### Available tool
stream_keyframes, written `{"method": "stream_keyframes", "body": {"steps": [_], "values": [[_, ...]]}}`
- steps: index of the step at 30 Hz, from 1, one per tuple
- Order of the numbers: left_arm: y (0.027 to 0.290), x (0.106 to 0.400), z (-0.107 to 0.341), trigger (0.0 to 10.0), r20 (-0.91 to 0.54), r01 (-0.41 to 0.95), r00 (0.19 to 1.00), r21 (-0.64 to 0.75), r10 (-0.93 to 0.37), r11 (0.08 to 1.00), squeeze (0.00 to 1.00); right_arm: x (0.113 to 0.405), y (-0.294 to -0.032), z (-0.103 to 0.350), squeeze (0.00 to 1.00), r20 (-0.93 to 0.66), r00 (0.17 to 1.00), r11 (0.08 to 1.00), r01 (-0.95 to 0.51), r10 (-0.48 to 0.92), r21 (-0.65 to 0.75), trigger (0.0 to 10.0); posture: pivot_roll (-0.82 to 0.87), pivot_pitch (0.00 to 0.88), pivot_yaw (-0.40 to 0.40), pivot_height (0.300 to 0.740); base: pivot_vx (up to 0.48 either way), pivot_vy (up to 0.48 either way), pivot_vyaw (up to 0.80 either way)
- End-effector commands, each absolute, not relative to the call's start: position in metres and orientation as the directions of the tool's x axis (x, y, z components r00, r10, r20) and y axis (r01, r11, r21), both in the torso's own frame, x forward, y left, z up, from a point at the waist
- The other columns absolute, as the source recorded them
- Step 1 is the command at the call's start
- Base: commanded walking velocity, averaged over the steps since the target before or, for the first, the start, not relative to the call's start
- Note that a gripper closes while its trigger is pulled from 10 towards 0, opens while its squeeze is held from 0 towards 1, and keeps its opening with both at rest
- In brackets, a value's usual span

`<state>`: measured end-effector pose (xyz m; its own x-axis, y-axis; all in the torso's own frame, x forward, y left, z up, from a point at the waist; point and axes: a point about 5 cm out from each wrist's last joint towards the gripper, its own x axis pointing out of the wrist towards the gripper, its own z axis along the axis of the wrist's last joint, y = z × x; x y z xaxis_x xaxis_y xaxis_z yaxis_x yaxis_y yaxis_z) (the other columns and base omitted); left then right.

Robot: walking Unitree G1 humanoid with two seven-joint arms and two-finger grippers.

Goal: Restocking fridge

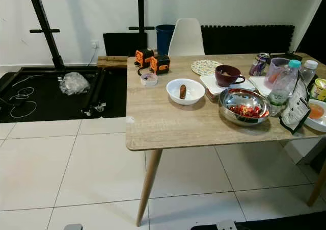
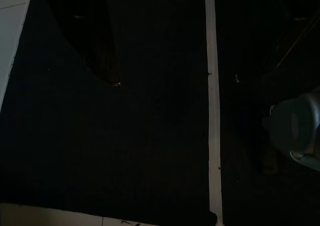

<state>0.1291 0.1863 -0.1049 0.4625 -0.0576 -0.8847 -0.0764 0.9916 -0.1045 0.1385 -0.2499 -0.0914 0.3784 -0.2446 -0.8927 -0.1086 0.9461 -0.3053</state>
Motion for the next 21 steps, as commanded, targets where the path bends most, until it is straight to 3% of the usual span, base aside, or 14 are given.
{"method": "stream_keyframes", "body": {"steps": [1, 6, 15, 21], "values": [[0.1889, 0.1269, -0.1053, 10.0, -0.885, -0.099, 0.463, -0.102, -0.045, 0.990, 0.00, 0.1360, -0.2512, -0.0919, 0.00, -0.895, 0.370, 0.946, -0.107, -0.249, -0.307, 10.0, -0.04, 0.000, -0.012, 0.740, 0.000, 0.000, 0.00], [0.1911, 0.1276, -0.1048, 10.0, -0.881, -0.123, 0.472, -0.101, -0.032, 0.987, 0.00, 0.1366, -0.2503, -0.0920, 0.00, -0.896, 0.370, 0.948, -0.106, -0.243, -0.301, 10.0, -0.04, 0.000, -0.011, 0.740, 0.000, 0.000, 0.00], [0.1963, 0.1299, -0.1031, 10.0, -0.869, -0.162, 0.494, -0.102, -0.009, 0.981, 0.00, 0.1364, -0.2479, -0.0927, 0.00, -0.901, 0.364, 0.951, -0.104, -0.235, -0.290, 10.0, -0.03, 0.000, -0.009, 0.740, 0.000, 0.000, -0.79], [0.1973, 0.1304, -0.1028, 10.0, -0.871, -0.153, 0.491, -0.101, -0.014, 0.983, 0.00, 0.1381, -0.2450, -0.0929, 0.00, -0.900, 0.376, 0.953, -0.114, -0.219, -0.280, 10.0, -0.03, 0.000, -0.008, 0.740, 0.000, 0.000, 0.00]]}}
